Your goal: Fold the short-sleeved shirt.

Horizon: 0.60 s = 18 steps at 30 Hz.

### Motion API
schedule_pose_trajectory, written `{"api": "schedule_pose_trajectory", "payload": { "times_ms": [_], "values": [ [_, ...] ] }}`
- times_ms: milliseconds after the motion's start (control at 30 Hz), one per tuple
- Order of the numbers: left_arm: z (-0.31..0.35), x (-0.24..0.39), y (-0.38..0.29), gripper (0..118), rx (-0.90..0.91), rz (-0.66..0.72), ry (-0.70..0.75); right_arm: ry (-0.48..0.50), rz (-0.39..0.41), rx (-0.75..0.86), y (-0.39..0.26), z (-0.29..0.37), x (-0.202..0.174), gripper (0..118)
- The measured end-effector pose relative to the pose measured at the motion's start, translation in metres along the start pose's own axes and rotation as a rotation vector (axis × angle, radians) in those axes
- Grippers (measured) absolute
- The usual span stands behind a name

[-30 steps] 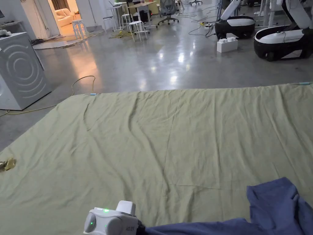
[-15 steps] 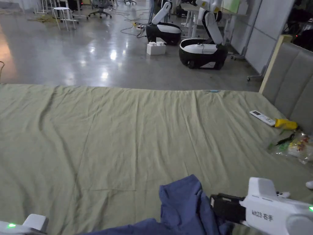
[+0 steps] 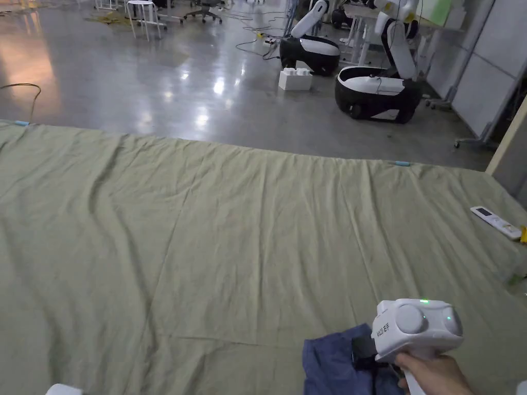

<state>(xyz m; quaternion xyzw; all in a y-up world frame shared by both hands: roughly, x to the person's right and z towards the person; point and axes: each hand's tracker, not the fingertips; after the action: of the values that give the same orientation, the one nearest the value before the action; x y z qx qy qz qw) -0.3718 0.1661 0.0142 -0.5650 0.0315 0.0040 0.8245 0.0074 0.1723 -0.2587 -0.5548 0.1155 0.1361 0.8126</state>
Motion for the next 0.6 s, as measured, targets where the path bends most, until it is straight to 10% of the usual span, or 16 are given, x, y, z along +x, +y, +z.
{"api": "schedule_pose_trajectory", "payload": {
  "times_ms": [33,133,367,600],
  "values": [
    [0.0,0.0,0.0,10,0.004,0.002,-0.002,-0.022,0.063,0.008,0.002,0.0,-0.006,31],
    [0.003,-0.001,-0.007,10,0.037,0.014,-0.001,0.064,-0.016,0.009,-0.001,0.005,0.003,2],
    [0.068,-0.031,-0.033,9,0.301,0.232,-0.12,0.205,-0.054,0.359,-0.034,0.128,0.01,2],
    [0.23,-0.019,-0.041,9,0.725,0.116,-0.15,0.264,-0.142,0.723,-0.078,0.292,0.041,2]
  ]
}}
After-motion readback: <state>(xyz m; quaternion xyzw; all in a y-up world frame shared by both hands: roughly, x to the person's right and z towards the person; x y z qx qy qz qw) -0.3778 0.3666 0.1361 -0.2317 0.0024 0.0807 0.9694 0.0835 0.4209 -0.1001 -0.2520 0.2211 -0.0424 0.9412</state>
